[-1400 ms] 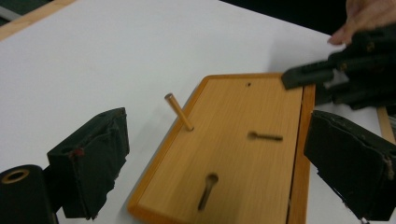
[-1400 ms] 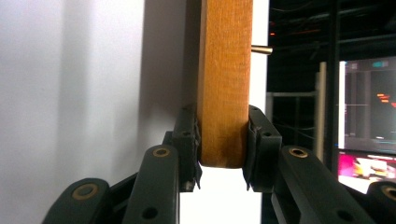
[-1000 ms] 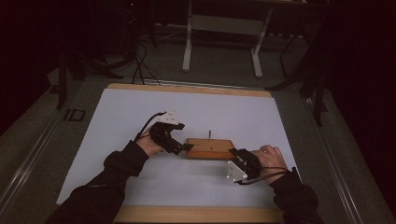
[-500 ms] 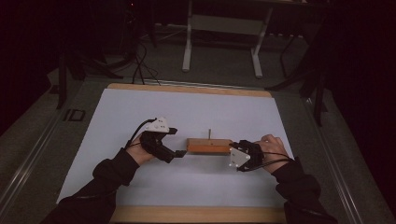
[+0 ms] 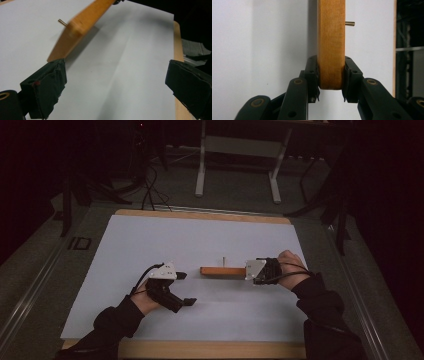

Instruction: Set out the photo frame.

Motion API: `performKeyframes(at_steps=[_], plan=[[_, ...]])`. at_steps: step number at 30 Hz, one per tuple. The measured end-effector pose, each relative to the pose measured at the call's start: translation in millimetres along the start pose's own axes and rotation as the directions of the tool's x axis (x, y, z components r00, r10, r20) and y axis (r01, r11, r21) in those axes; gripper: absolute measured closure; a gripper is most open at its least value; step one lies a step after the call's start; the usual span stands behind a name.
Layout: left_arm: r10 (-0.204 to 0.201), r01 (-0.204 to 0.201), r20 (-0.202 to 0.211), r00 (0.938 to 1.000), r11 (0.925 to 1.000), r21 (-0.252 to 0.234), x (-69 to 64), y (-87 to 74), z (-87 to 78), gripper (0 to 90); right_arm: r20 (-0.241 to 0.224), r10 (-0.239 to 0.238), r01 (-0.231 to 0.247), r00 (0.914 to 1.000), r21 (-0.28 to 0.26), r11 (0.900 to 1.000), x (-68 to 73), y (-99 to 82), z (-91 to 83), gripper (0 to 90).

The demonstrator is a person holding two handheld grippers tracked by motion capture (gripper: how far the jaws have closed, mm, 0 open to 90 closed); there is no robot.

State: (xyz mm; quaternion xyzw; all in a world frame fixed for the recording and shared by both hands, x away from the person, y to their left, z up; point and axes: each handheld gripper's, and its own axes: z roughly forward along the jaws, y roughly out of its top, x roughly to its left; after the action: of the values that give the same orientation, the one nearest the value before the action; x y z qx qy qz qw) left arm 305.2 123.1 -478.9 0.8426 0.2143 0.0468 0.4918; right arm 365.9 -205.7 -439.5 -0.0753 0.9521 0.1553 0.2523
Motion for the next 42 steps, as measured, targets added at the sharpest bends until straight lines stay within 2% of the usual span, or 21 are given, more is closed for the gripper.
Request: performKeyframes(at_steps=[2,4,6,12,19,25,28,31,35,38,42], plan=[[0.0,0.0,-0.003,1.0,1.0,0.002,-0.9,-1.4,-0.2,4.2,-0.029,0.022,-0.021,0.9993,0.007,0.9997,-7.9,1.0,0.4,69.8],[0.006,-0.006,-0.01,0.9999,1.0,0.008,-2.1,-3.3,-0.6,4.2,-0.029,0.022,-0.021,0.9993,0.007,0.9997,-7.9,1.0,0.4,69.8],[0.002,-0.002,-0.009,1.0,1.0,0.006,-3.4,-6.9,-1.3,4.2,-0.072,0.054,-0.054,0.996,0.002,0.9985,-19.7,-0.1,1.6,69.7],[-0.012,0.012,0.002,0.9999,0.9999,0.0,-4.4,-11.8,0.7,4.2,-0.131,0.066,-0.064,0.9892,0.019,0.9978,-37.9,-1.3,5.1,69.2],[-0.028,0.028,0.009,0.9996,0.9996,-0.008,-3.2,-14.9,1.6,4.2,-0.207,0.151,-0.148,0.9665,0.032,0.9885,-62.3,-4.1,11.7,67.9],[-0.034,0.034,0.005,0.9994,0.9994,-0.009,-4.4,-19.4,2.9,4.2,-0.241,0.189,-0.184,0.9521,0.044,0.982,-77.3,-6.1,18.2,66.9],[-0.047,0.047,0.0,0.9989,0.9988,-0.016,-3.6,-23.7,2.6,4.2,-0.242,0.206,-0.197,0.948,0.061,0.9784,-84.0,-5.0,22.1,66.0],[-0.053,0.053,-0.008,0.9986,0.9983,-0.022,-3.1,-26.2,1.5,4.2,-0.245,0.242,-0.23,0.9389,0.077,0.9701,-89.5,-4.6,25.6,65.3],[-0.045,0.045,-0.018,0.9988,0.9983,-0.036,-3.1,-27.0,0.7,4.3,-0.261,0.29,-0.276,0.9207,0.089,0.9569,-94.6,-5.4,28.2,65.0],[-0.044,0.043,-0.02,0.9988,0.9983,-0.038,-3.0,-27.5,1.4,4.2,-0.254,0.286,-0.275,0.924,0.078,0.9584,-96.5,-6.4,29.9,64.0],[-0.039,0.039,-0.023,0.999,0.9987,-0.035,-3.3,-28.5,3.3,4.2,-0.252,0.294,-0.286,0.922,0.069,0.9558,-101.4,-8.4,33.7,62.1]])
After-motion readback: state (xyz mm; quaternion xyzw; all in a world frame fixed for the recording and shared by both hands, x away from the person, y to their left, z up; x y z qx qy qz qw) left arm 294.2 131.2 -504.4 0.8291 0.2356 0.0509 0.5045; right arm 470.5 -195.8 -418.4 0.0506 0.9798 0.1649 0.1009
